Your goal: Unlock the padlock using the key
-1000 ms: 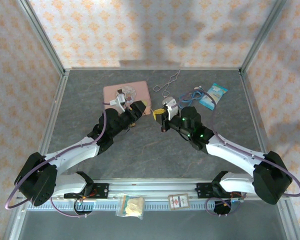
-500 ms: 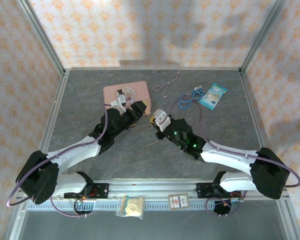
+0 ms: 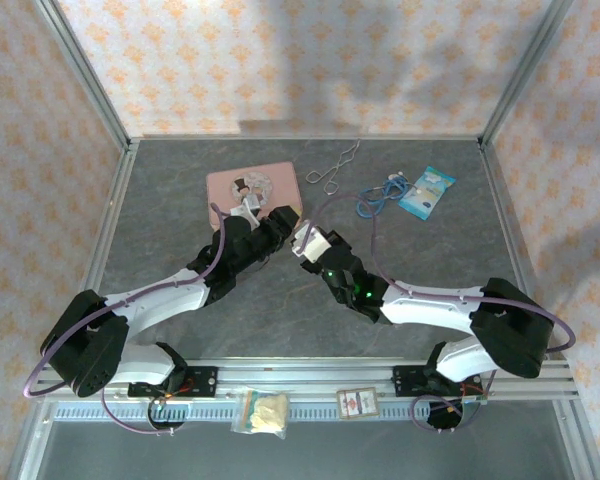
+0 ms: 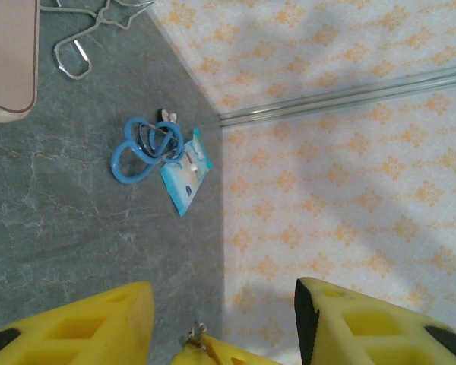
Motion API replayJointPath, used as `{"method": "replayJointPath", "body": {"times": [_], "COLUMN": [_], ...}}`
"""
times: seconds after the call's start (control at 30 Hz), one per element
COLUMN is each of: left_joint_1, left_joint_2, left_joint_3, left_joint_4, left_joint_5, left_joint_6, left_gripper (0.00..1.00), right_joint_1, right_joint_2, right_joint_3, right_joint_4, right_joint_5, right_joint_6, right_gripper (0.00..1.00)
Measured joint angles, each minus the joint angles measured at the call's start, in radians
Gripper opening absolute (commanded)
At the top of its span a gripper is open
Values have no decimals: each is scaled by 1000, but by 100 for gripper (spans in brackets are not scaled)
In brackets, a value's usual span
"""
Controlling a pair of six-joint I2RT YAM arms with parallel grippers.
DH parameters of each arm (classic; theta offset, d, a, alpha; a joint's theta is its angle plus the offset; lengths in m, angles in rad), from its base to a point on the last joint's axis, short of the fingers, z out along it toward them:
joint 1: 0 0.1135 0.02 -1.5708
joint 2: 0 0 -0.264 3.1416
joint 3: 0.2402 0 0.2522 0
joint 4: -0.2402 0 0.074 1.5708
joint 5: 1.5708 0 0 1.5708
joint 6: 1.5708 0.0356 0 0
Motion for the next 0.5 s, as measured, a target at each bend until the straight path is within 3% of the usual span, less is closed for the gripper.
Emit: {"method": "replayJointPath", "body": {"times": [0.17,0.37,0.5], "left_joint_1": [0,-2,-2], "left_joint_2": [25,93,111], "left_joint_3": [0,0,0], "left_joint_4": [27,83,112], "left_joint_5": [0,8,13], "left_joint_6": [-28,-66,-80], "left_gripper": [48,30,26], "right_joint_1": [6,13,13], "right_joint_2": [0,0,1], "right_joint_3": [0,0,0], "right_joint_4": [28,34,33], "right_joint_5": [-3,-29,-39], "right_joint_6": [-3,-3,-3], "right_gripper": [0,0,0]}}
